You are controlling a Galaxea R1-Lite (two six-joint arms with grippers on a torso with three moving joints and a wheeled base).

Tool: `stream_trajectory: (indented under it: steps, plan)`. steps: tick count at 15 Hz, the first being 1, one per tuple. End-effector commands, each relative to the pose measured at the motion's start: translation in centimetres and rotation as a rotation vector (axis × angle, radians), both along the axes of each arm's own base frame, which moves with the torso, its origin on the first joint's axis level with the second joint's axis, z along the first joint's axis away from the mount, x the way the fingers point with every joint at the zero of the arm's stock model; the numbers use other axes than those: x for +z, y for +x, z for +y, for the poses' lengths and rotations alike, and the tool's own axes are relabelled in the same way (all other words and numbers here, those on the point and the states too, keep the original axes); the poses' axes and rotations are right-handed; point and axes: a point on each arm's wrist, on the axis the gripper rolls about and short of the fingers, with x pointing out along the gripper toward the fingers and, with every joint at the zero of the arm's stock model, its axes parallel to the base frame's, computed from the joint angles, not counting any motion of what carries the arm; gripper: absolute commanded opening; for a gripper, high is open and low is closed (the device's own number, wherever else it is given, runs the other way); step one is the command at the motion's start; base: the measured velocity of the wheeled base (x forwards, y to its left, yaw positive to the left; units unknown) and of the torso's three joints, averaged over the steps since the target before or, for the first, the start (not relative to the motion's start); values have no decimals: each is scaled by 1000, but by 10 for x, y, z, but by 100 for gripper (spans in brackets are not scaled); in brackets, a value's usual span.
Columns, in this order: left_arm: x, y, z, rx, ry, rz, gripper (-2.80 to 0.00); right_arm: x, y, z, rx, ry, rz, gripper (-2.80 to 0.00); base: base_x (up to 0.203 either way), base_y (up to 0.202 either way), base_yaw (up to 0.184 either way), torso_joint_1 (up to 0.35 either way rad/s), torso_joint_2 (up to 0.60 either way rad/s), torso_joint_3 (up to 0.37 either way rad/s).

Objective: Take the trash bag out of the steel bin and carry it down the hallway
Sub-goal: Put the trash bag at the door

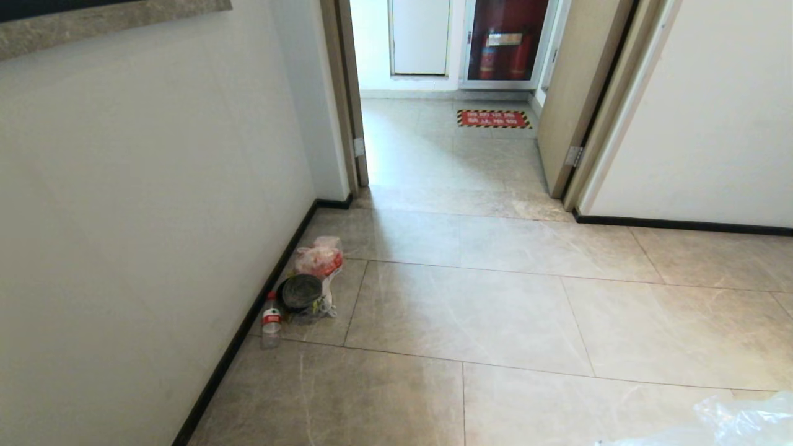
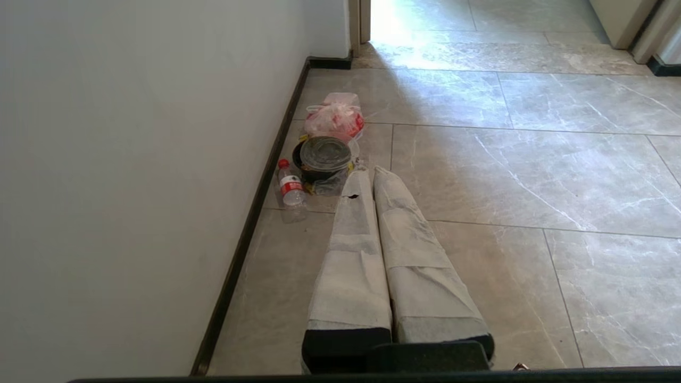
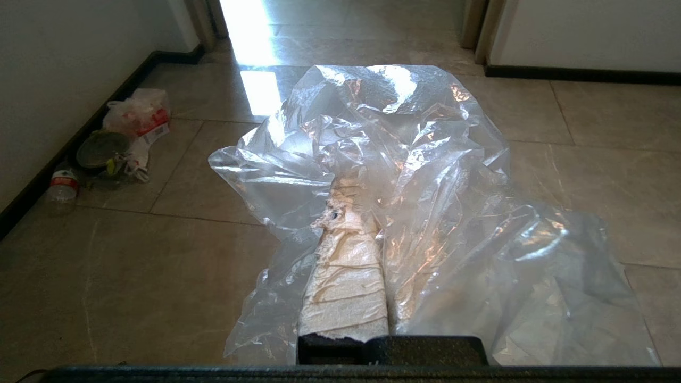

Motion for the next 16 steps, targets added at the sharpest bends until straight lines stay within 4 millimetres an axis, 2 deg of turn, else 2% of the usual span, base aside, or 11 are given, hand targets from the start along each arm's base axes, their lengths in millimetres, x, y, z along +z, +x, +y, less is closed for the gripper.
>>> stream_trajectory:
  steps: [1,9,16]
  plan:
    - [0,0,0,0,0,0,-280,0,0,0,-1,0,1,-280,0,0,0,0,0,0]
    - [0,0,0,0,0,0,-280,0,0,0,-2,31,-1,-280,0,1,-8,0,1,1]
    - [0,0,0,0,0,0,-280,0,0,0,-2,32,-1,-280,3,5,-161,3,4,1]
